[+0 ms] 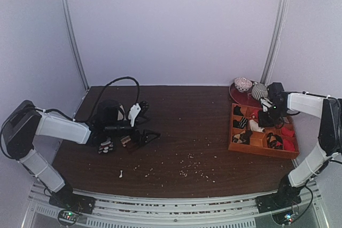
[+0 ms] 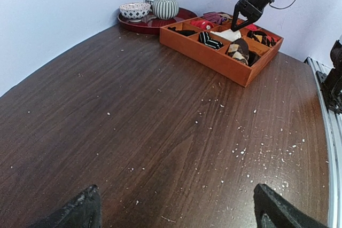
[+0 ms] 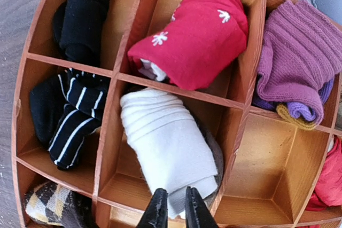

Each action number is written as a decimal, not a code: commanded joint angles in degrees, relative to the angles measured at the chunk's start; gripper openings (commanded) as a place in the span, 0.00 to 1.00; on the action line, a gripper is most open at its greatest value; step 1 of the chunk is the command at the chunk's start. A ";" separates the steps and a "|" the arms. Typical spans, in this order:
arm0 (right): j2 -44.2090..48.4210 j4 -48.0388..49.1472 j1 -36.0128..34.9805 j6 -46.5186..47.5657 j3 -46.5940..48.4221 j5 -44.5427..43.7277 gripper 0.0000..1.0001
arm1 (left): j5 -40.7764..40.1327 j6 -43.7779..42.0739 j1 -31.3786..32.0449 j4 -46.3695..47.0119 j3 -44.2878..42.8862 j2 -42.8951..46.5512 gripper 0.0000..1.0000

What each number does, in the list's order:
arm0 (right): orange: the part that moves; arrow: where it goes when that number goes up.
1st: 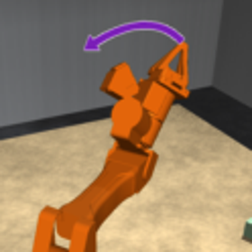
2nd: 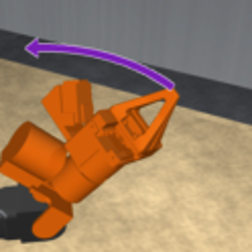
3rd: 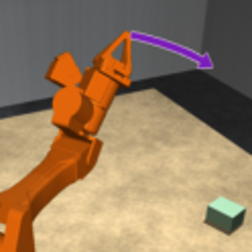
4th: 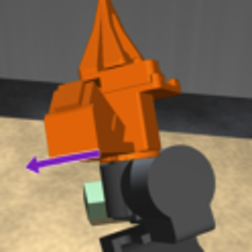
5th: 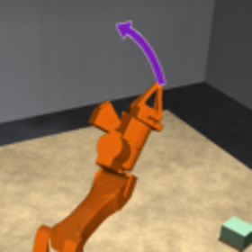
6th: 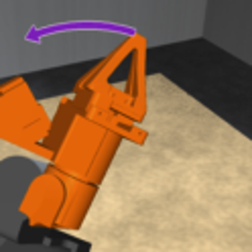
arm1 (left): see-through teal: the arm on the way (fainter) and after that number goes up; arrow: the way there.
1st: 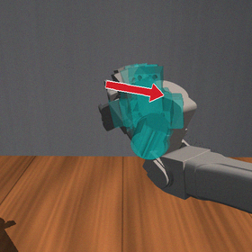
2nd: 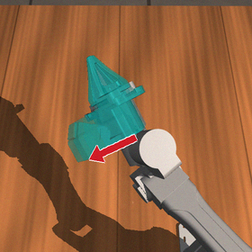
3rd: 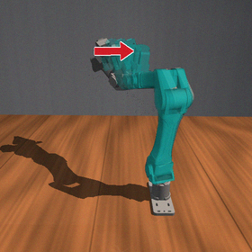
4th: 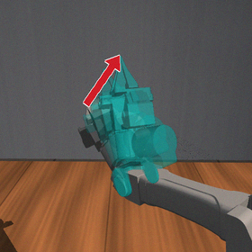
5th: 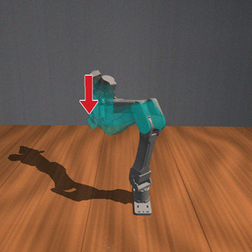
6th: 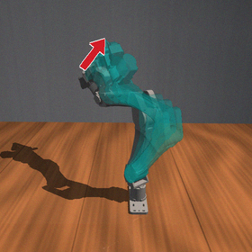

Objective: Roll the socks
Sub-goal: Adjust the pair of socks at the center of the board.

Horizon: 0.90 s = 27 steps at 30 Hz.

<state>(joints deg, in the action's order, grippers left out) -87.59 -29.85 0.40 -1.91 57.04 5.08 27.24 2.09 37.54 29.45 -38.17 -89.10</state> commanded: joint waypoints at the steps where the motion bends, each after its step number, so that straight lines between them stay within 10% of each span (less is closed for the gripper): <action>1: -0.14 -2.66 0.10 -0.59 -0.02 -2.79 0.12 | 0.29 0.03 -0.19 2.39 -0.86 -0.41 0.98; 18: -11.79 0.65 0.04 -1.96 -2.82 -10.05 0.07 | 0.01 0.24 -0.16 2.68 -0.50 -1.22 0.98; 27: -0.56 -3.24 -0.01 -1.24 0.85 -7.14 0.20 | -0.39 1.10 -0.23 3.10 -1.33 -0.61 0.98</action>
<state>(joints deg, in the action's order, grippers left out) -91.90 -29.32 -0.12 -3.22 56.73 -0.23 27.18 2.13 37.54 29.89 -38.17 -90.04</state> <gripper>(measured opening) 0.175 0.983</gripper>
